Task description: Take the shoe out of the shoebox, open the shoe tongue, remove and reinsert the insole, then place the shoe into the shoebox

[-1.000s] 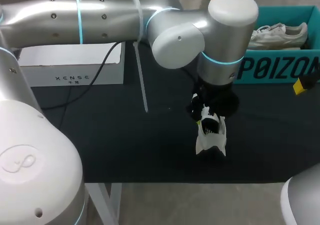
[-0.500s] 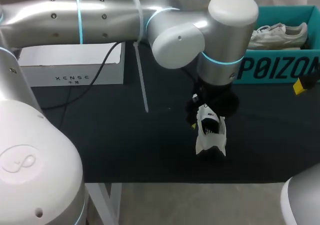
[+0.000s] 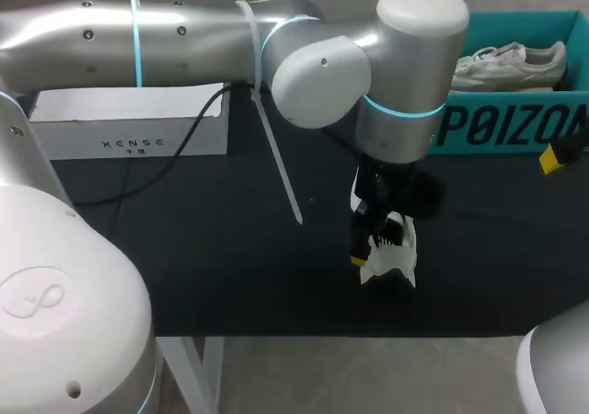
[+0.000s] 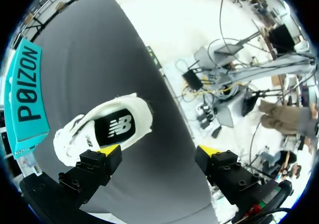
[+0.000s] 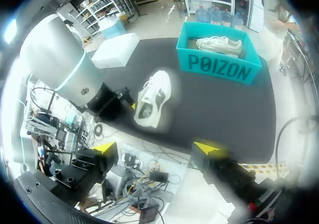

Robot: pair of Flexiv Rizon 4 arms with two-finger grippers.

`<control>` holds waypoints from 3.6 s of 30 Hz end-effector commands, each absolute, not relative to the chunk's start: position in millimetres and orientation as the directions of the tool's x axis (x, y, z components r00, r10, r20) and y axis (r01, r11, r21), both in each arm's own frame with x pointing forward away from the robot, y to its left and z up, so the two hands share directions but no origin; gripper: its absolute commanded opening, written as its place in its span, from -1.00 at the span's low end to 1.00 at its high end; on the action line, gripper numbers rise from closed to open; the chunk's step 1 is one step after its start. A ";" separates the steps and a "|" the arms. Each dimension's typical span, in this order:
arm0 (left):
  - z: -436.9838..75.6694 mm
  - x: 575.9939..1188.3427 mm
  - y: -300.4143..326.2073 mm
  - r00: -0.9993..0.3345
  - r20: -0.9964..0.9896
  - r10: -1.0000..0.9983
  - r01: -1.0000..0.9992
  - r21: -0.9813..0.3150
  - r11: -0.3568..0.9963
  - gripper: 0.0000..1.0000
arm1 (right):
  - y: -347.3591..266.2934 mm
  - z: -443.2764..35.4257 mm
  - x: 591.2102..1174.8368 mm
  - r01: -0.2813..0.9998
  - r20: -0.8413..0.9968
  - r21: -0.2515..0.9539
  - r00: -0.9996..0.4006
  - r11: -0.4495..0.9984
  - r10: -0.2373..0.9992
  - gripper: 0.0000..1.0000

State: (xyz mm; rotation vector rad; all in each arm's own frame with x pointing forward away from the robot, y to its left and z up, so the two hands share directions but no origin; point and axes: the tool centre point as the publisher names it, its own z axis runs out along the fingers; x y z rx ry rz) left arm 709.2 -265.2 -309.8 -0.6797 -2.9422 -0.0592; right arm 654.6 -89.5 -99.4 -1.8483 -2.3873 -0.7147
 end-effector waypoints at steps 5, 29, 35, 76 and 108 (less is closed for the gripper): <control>-315.0 695.6 -265.7 -0.976 0.113 0.185 0.194 0.076 0.978 1.00 | -88.7 -98.5 657.3 0.927 0.305 0.325 -0.289 0.186 0.907 1.00; -356.0 702.2 -305.0 -0.984 0.085 0.156 0.160 0.041 0.986 1.00 | -88.7 -98.5 657.3 0.927 0.305 0.325 -0.289 0.186 0.907 1.00; -357.1 702.0 -303.3 -0.988 0.083 0.132 0.137 0.067 0.988 1.00 | -88.7 -98.5 657.3 0.927 0.305 0.325 -0.289 0.186 0.907 1.00; -287.7 732.5 -244.3 -0.858 0.100 0.504 0.513 0.118 0.850 -1.00 | -88.7 -98.5 657.3 0.927 0.305 0.325 -0.289 0.186 0.907 1.00; -241.1 766.6 -123.3 -0.572 0.113 0.813 0.819 0.137 0.557 -1.00 | -88.7 -98.5 657.3 0.927 0.305 0.325 -0.289 0.186 0.907 1.00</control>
